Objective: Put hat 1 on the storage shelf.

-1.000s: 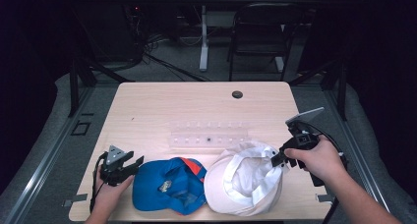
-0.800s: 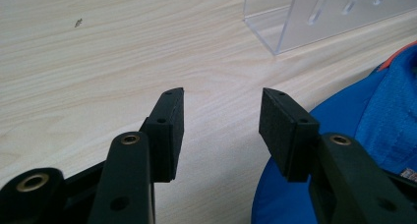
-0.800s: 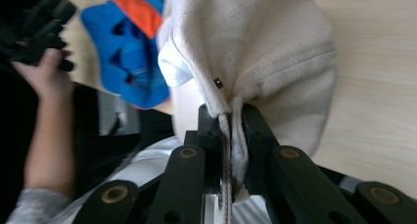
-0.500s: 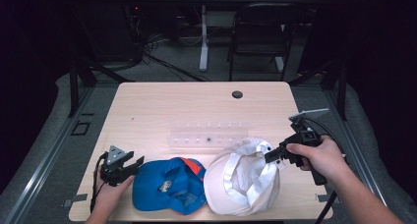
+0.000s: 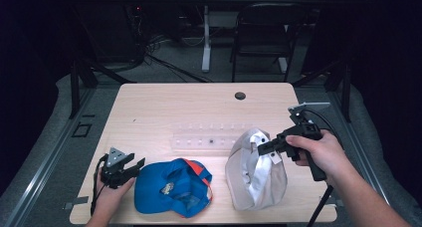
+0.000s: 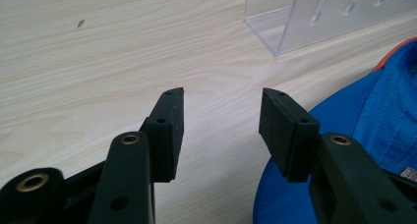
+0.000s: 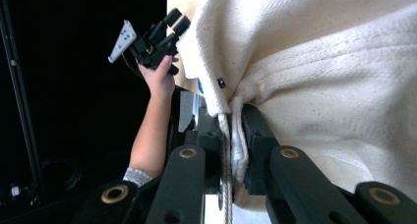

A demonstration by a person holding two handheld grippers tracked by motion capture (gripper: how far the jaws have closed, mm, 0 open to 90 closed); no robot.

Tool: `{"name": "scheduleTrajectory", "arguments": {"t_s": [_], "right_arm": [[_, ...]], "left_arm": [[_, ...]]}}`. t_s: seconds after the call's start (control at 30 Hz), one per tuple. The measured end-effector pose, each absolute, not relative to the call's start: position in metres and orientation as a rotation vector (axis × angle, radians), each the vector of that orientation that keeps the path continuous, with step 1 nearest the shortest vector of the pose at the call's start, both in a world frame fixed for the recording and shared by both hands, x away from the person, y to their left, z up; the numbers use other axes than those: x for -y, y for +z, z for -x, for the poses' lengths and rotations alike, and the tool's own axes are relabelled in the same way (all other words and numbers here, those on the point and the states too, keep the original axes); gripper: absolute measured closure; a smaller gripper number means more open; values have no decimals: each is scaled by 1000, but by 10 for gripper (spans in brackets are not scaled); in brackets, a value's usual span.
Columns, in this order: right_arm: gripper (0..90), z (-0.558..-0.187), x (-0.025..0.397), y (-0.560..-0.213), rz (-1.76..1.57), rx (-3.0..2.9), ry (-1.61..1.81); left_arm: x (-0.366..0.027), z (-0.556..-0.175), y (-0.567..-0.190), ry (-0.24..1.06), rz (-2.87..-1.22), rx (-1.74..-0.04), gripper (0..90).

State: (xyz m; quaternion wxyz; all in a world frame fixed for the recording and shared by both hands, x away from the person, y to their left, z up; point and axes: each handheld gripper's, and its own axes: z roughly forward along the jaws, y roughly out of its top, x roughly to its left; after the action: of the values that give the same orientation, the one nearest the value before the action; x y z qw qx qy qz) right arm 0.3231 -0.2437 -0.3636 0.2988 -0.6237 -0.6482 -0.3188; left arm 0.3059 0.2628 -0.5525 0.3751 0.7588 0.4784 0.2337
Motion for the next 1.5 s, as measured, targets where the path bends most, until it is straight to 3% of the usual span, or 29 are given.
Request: {"name": "scheduleTrajectory", "arguments": {"t_s": [1.5], "right_arm": [[813,-386,205,-303,1638,1603,-1128]], "left_arm": [[-260,-307,-552,582,-1950,-1203,517]]}}
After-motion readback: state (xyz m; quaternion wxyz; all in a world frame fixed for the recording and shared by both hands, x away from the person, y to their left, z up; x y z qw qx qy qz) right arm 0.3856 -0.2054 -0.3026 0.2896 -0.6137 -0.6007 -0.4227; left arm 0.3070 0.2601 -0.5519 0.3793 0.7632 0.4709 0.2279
